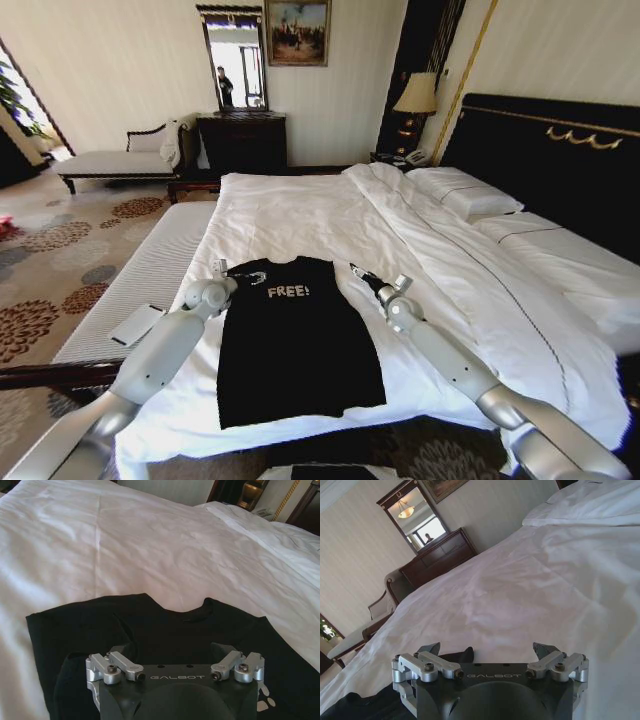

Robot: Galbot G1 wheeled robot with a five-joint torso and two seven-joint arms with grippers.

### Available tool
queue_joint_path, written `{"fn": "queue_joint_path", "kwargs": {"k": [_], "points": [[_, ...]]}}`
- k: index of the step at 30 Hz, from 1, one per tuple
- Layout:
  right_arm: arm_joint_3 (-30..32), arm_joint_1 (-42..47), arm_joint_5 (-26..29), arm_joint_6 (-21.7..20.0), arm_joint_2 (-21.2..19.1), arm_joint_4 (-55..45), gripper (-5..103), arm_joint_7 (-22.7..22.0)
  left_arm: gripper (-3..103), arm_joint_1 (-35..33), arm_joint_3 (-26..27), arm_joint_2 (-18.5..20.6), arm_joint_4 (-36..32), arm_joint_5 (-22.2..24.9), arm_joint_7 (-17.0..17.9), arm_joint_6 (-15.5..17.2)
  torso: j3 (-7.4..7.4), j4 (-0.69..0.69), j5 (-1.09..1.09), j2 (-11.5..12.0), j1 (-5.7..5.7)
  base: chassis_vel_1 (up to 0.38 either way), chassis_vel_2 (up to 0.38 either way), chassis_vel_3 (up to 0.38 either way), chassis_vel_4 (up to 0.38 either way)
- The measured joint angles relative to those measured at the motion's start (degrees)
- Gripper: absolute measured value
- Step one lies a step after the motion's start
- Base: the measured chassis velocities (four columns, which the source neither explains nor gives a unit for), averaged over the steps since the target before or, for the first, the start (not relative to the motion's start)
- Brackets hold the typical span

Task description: Fold the clothes on the bed.

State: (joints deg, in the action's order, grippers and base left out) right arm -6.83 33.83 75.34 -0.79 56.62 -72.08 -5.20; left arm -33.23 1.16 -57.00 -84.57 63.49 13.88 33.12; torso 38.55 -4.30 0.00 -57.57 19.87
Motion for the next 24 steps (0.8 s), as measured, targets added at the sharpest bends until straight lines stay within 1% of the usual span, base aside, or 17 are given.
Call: {"fn": "queue_joint_path", "kwargs": {"k": [1, 2, 4, 7, 11, 12, 14, 17, 20, 22, 24], "points": [[0.02, 0.12, -0.08, 0.00, -0.05, 0.00, 100, 0.00, 96, 0.39, -0.74, -0.46, 0.04, 0.09, 0.00, 0.12, 0.00, -0.01, 0.00, 0.00, 0.00, 0.000, 0.000, 0.000, 0.000], [0.02, 0.12, -0.08, 0.00, -0.05, 0.00, 100, 0.00, 96, 0.39, -0.74, -0.46, 0.04, 0.09, 0.00, 0.12, 0.00, -0.01, 0.00, 0.00, 0.00, 0.000, 0.000, 0.000, 0.000], [0.04, 0.21, -0.16, 0.03, -0.07, 0.00, 100, 0.01, 100, 0.96, -1.70, -1.35, 0.30, 0.17, 0.05, 0.30, 0.00, -0.03, 0.00, 0.00, 0.00, 0.000, 0.000, 0.000, 0.000], [0.06, 0.21, -0.18, 0.04, -0.09, 0.01, 100, 0.01, 100, 1.52, -2.00, -2.20, 0.55, 1.06, 0.38, 0.61, 0.00, -0.03, 0.00, 0.00, 0.00, 0.000, 0.000, 0.000, 0.000], [0.09, 0.22, -0.29, 0.05, -0.27, 0.10, 100, 0.06, 100, 1.95, -2.08, -2.69, -0.59, 5.04, 0.62, 1.11, 0.00, 0.00, 0.00, 0.00, 0.00, 0.000, 0.000, 0.000, 0.000], [0.09, 0.22, -0.29, 0.05, -0.27, 0.10, 100, 0.06, 100, 1.95, -2.08, -2.69, -0.59, 5.04, 0.62, 1.11, 0.00, 0.00, 0.00, 0.00, 0.00, 0.000, 0.000, 0.000, 0.000], [0.09, 0.27, -0.42, 0.05, -0.26, 0.23, 100, 0.10, 100, 1.56, -2.15, -2.12, -2.61, 6.61, -0.23, 1.11, 0.00, -0.02, 0.01, 0.00, 0.00, 0.000, 0.000, 0.000, 0.000], [0.01, 0.27, -0.58, 0.06, -0.02, 0.35, 100, 0.10, 100, 0.98, -2.16, -1.37, -4.78, 8.63, -0.17, 1.25, 0.00, -0.01, 0.00, 0.00, 0.00, 0.000, 0.000, 0.000, 0.000], [-0.17, 0.06, -0.65, 0.07, 0.32, 0.41, 100, 0.04, 100, 0.08, -1.72, 0.04, -8.11, 11.71, 1.25, 1.93, 0.00, -0.01, -0.01, 0.00, 0.00, 0.000, 0.000, 0.000, 0.000], [-0.18, 0.04, -0.64, 0.07, 0.34, 0.38, 100, 0.00, 100, -0.06, -1.48, 0.31, -8.43, 11.93, 1.44, 1.94, 0.00, -0.01, -0.01, 0.00, 0.00, 0.000, 0.000, 0.000, 0.000], [-0.19, 0.10, -0.33, 0.09, 0.05, -0.48, 100, -0.34, 100, -1.14, 0.59, 2.62, -9.81, 12.76, 3.29, 2.34, 0.00, -0.04, -0.01, 0.00, 0.00, 0.000, 0.000, 0.000, 0.000]]}}
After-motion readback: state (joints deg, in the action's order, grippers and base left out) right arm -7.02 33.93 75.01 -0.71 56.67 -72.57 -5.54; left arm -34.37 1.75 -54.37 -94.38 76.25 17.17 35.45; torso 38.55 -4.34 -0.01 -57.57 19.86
